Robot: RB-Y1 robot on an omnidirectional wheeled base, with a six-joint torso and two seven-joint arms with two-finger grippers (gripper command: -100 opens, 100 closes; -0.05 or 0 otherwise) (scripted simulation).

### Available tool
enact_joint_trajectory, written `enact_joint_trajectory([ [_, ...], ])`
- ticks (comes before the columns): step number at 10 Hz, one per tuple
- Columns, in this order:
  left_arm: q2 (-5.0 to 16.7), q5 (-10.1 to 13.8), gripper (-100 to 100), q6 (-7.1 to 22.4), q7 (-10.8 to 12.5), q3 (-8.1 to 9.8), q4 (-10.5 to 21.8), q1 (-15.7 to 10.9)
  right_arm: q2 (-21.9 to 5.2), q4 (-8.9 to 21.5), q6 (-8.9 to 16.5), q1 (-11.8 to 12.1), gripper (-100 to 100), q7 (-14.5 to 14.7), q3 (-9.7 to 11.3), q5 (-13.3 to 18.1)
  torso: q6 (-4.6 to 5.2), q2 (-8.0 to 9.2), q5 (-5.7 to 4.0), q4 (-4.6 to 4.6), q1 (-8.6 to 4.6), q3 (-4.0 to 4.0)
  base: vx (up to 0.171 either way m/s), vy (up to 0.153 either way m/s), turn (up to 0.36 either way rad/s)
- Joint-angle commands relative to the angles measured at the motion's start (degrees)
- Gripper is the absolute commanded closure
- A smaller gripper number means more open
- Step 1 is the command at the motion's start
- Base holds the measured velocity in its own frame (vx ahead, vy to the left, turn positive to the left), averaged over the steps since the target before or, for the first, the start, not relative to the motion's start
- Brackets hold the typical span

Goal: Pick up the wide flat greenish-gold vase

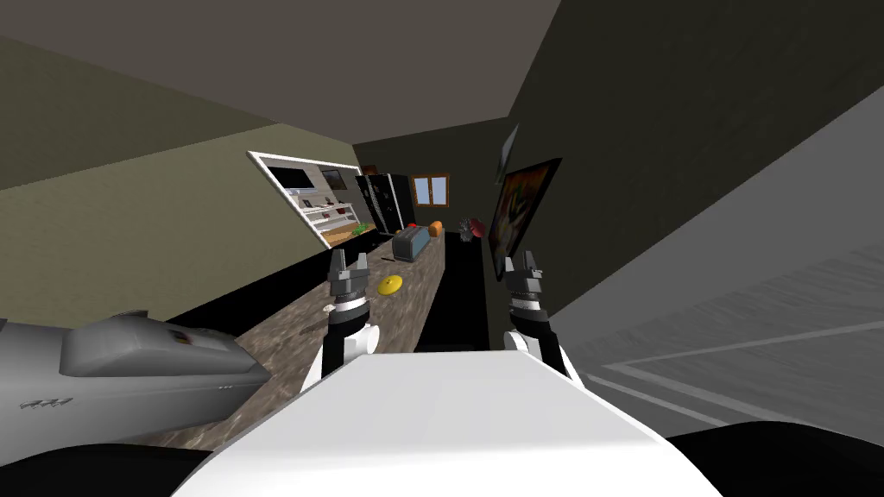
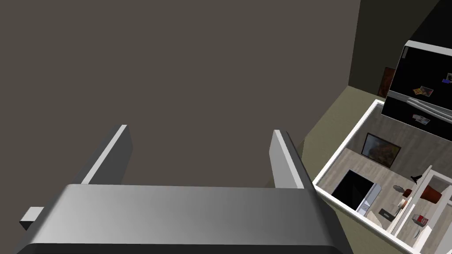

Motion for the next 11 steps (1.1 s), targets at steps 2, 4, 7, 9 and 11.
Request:
enact_joint_trajectory([
  [2,1.89,-0.54,-100,-0.11,0.80,-1.06,1.07,3.09,0.00,0.00,0.00,0.01,0,0.00,0.00,0.00,-0.01,-0.10,0.00,-0.02,-0.02,-0.05,0.066,-0.009,0.043],
  [4,3.16,-1.07,-100,-0.29,1.64,-1.91,2.49,6.24,0.00,0.00,0.00,0.01,0,0.00,0.00,0.00,-0.01,-0.35,-0.01,-0.08,-0.06,-0.20,0.110,-0.023,0.041],
  [7,4.97,-2.13,-100,-0.76,3.27,-3.16,6.05,12.19,0.00,0.00,0.00,0.02,0,0.00,0.00,0.00,-0.01,-0.49,-0.03,-0.11,-0.14,-0.28,0.138,-0.041,0.040],
  [9,6.15,-3.00,-100,-1.24,4.55,-3.88,9.12,16.51,0.00,0.00,0.00,0.02,0,0.00,0.00,0.00,-0.01,-0.65,-0.03,-0.14,-0.12,-0.37,0.189,-0.053,0.005],
  [11,6.77,-3.47,-100,-1.53,5.24,-4.16,11.06,19.69,0.00,-0.01,0.00,0.01,0,0.00,0.00,0.00,0.01,-0.53,-0.06,-0.13,-0.24,-0.32,0.109,-0.069,-0.006],
])
